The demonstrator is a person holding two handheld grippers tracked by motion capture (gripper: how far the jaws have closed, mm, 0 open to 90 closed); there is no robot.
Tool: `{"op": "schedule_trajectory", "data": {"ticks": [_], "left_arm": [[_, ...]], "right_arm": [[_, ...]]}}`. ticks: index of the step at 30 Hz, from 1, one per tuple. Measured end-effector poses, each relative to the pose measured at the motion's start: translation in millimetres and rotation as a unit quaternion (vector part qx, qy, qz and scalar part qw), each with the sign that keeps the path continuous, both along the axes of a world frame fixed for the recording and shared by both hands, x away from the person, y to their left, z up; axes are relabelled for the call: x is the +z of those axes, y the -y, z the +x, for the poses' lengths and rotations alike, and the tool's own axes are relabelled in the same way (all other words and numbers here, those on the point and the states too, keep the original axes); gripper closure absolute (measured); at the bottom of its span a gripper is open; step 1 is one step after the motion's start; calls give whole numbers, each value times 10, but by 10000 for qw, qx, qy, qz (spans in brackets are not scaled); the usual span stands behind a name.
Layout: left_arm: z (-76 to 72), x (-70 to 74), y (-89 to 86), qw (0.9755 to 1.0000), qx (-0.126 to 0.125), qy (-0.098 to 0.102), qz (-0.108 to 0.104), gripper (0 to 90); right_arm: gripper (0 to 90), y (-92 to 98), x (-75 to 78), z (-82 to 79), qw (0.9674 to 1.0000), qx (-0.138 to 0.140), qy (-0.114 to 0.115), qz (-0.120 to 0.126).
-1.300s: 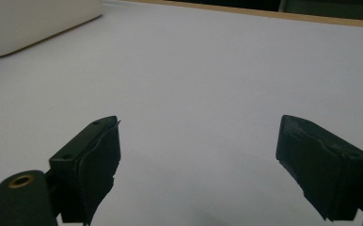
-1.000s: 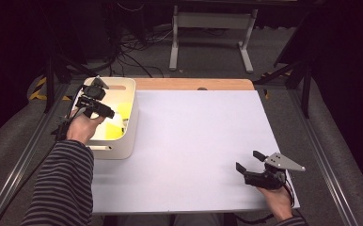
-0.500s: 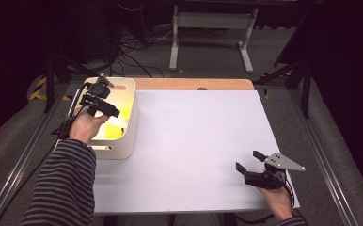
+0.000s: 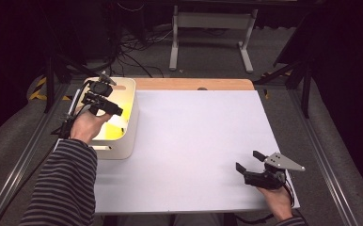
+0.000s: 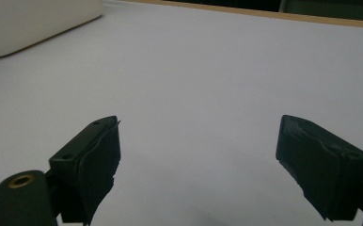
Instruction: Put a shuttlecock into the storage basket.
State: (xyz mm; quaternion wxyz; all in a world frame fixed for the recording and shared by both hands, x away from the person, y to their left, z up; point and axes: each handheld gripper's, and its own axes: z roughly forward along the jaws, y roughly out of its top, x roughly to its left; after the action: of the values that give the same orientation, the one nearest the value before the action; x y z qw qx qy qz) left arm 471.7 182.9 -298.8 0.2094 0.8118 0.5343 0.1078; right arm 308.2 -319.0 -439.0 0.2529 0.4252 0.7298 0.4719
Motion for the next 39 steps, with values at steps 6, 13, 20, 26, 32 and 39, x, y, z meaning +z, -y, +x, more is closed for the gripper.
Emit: {"op": "schedule_trajectory", "data": {"ticks": [6,13,20,26,32,39], "left_arm": [[-19,64,43,9999,-85,72,-36,525],[-35,108,80,9999,-112,81,-59,526],[-47,136,130,9998,-167,115,-54,527],[-66,170,164,9996,-217,166,-60,527],[-69,187,241,9993,-327,165,-28,527],[-77,211,342,9989,-431,202,-36,527]], "right_arm": [[145,0,-1,0,10000,2,5,11],[145,2,2,-1,10000,9,14,6],[145,2,4,-4,10000,1,12,-9],[145,0,5,-4,10000,8,16,-14],[145,3,6,-3,10000,-3,25,2],[145,6,10,-8,10000,-2,25,16]]}}
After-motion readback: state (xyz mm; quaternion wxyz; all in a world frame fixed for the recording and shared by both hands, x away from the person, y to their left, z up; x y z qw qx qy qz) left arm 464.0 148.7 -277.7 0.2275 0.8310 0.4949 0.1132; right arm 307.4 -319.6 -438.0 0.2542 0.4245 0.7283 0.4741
